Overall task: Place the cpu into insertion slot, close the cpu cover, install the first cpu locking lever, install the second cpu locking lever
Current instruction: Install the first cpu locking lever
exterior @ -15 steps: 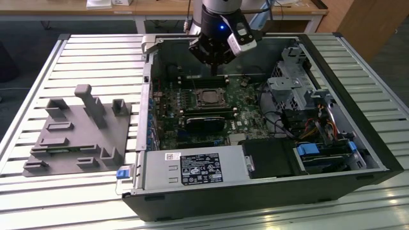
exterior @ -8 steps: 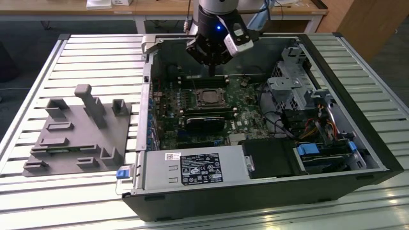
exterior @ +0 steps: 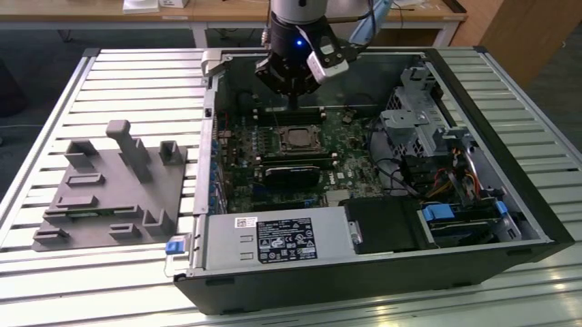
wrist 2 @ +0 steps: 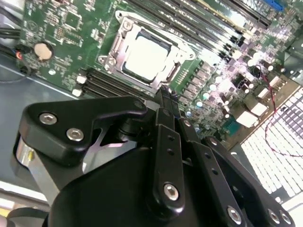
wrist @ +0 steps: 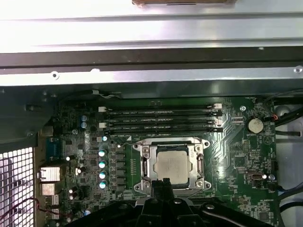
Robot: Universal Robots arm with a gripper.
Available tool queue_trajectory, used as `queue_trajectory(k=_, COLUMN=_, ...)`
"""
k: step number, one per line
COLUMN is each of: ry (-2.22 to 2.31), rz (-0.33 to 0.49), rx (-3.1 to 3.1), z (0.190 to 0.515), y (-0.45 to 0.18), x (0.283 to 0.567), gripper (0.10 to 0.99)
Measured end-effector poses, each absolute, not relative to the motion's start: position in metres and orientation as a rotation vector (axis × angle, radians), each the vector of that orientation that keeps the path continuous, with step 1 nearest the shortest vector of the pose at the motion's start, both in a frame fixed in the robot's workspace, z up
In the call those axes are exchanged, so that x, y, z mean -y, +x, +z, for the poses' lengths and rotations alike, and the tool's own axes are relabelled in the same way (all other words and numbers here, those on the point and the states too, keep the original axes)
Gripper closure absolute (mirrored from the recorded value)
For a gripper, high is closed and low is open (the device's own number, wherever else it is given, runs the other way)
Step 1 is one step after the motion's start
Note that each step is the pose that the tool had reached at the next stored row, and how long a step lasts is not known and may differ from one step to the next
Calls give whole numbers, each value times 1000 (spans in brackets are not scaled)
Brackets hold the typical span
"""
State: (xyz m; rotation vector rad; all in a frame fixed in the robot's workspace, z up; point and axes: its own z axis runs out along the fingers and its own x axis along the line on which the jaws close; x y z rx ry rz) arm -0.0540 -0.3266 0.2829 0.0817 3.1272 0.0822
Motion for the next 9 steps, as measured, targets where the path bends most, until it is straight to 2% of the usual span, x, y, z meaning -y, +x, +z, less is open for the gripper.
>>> queue_trajectory(k=9, ry=81, rz=80, rx=-3126, z=270, y=-64, x=324, gripper=980)
